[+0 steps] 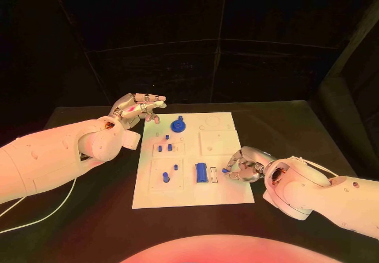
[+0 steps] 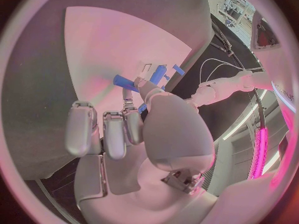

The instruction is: Assemble the parts on the task board

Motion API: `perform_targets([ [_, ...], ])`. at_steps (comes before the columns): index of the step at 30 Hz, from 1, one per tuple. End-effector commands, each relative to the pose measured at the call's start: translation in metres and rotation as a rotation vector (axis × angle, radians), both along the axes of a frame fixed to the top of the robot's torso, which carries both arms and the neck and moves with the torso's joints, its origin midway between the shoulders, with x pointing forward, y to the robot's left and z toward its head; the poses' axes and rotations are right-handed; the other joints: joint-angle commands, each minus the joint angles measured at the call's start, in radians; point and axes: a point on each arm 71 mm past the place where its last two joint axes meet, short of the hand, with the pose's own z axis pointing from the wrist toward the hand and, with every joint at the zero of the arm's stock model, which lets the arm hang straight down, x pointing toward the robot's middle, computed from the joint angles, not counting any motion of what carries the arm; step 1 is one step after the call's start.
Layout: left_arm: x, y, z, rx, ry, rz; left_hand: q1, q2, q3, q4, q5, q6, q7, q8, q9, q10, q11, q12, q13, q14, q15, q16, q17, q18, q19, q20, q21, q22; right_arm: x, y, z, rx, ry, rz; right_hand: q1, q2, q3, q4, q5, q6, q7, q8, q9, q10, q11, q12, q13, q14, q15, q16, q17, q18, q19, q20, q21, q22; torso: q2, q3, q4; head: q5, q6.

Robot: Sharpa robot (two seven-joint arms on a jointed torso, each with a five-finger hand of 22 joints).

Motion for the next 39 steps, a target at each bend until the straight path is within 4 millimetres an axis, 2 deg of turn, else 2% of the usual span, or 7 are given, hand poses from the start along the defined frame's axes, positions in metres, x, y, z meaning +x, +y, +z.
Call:
perform_targets([
  [1,-0.001,-0.002,0.001,-0.009,-0.002,-0.015,-0.002,0.009,0.0,-0.003,0.004,-0.005,0.001,0.004,-0.001,-0.006,0.0,0.004,0.0,-0.007,0.003,-0.002,-0.001,0.013,-0.005,0.0,-0.003,-0.001,0.002,0.004,0.001,0.062,0.004,-0.03,-0.023,-0.006,0.014,0.003,-0.004,0.02,-0.011,0.005,0.028,0.006,0.003,0.003,0.08,0.077,0.004,0.002,0.121,0.006,0.004,-0.004,-0.003,0.002,0.0,0.0006,-0.0003,0.0,-0.001],
  [5,-0.001,-0.002,0.001,-0.009,-0.002,-0.016,-0.002,0.009,0.0,-0.003,0.004,-0.005,0.001,0.004,-0.001,-0.006,0.0,0.004,0.0,-0.007,0.003,-0.002,-0.001,0.013,-0.005,0.0,-0.003,-0.001,0.002,0.009,-0.001,0.069,0.03,-0.032,-0.054,-0.017,0.028,0.016,-0.001,0.028,-0.014,0.011,0.034,0.009,0.0,0.005,0.082,0.078,0.002,0.003,0.124,0.006,0.005,-0.005,-0.002,0.005,0.0,0.0007,0.0026,0.001,-0.001],
  [8,-0.001,-0.002,0.001,-0.009,-0.002,-0.016,-0.005,0.009,-0.001,-0.002,0.004,-0.006,0.002,0.004,-0.001,-0.007,0.001,0.005,0.0,-0.007,0.004,-0.002,-0.001,0.013,-0.006,0.0,-0.003,-0.001,0.003,0.013,-0.003,0.068,0.05,-0.032,-0.09,-0.03,0.031,0.031,0.053,0.052,-0.027,0.027,0.044,0.019,-0.009,0.017,0.092,0.079,-0.005,0.007,0.132,0.004,0.01,-0.01,0.004,0.015,0.0,0.0002,0.0002,0.005,-0.002],
  [19,-0.001,-0.003,0.001,-0.01,0.0,-0.02,-0.005,0.009,-0.001,-0.002,0.004,-0.006,0.002,0.004,-0.001,-0.007,0.001,0.005,0.0,-0.007,0.004,-0.002,-0.001,0.013,-0.006,0.0,-0.003,-0.001,0.008,0.023,-0.011,0.036,0.096,-0.04,-0.145,-0.049,0.013,0.054,0.1,0.082,-0.043,0.053,0.064,0.024,-0.023,0.015,0.092,0.08,-0.017,0.01,0.136,0.003,0.013,-0.022,0.007,0.021,0.0,-0.0006,0.0008,0.006,-0.002],
  [23,-0.001,-0.003,0.001,-0.01,0.003,-0.021,-0.008,0.008,-0.003,0.0,0.003,-0.006,0.002,0.005,-0.001,-0.008,0.002,0.006,0.0,-0.008,0.004,-0.001,-0.002,0.013,-0.006,0.0,-0.004,-0.002,0.009,0.025,-0.012,0.034,0.093,-0.044,-0.165,-0.054,-0.004,0.065,0.103,0.086,-0.045,0.062,0.072,0.026,-0.025,0.015,0.093,0.08,-0.019,0.009,0.136,0.003,0.013,-0.024,0.006,0.02,0.0,-0.0003,0.0016,0.002,-0.002],
  [28,-0.002,-0.003,0.001,-0.01,0.002,-0.021,-0.008,0.008,-0.003,0.0,0.003,-0.006,0.002,0.005,-0.001,-0.008,0.002,0.006,0.0,-0.008,0.004,-0.001,-0.002,0.013,-0.006,0.0,-0.004,-0.002,0.012,0.026,-0.013,0.027,0.082,-0.049,-0.17,-0.054,-0.01,0.067,0.104,0.087,-0.046,0.064,0.074,0.026,-0.025,0.015,0.093,0.08,-0.02,0.009,0.136,0.003,0.013,-0.025,0.006,0.02,-0.001,0.0,0.0003,0.005,-0.003],
  [39,-0.003,-0.006,0.002,-0.014,-0.004,-0.026,-0.009,0.008,-0.004,0.001,0.003,-0.006,0.002,0.005,-0.001,-0.008,0.001,0.006,0.0,-0.008,0.004,-0.001,-0.001,0.013,-0.006,0.001,-0.004,-0.002,0.016,0.029,-0.016,0.015,0.084,-0.045,-0.181,-0.057,-0.033,0.074,0.108,0.092,-0.05,0.077,0.083,0.028,-0.029,0.017,0.096,0.08,-0.022,0.01,0.138,0.003,0.014,-0.027,0.006,0.021,-0.001,0.0,-0.0012,0.004,-0.001],
])
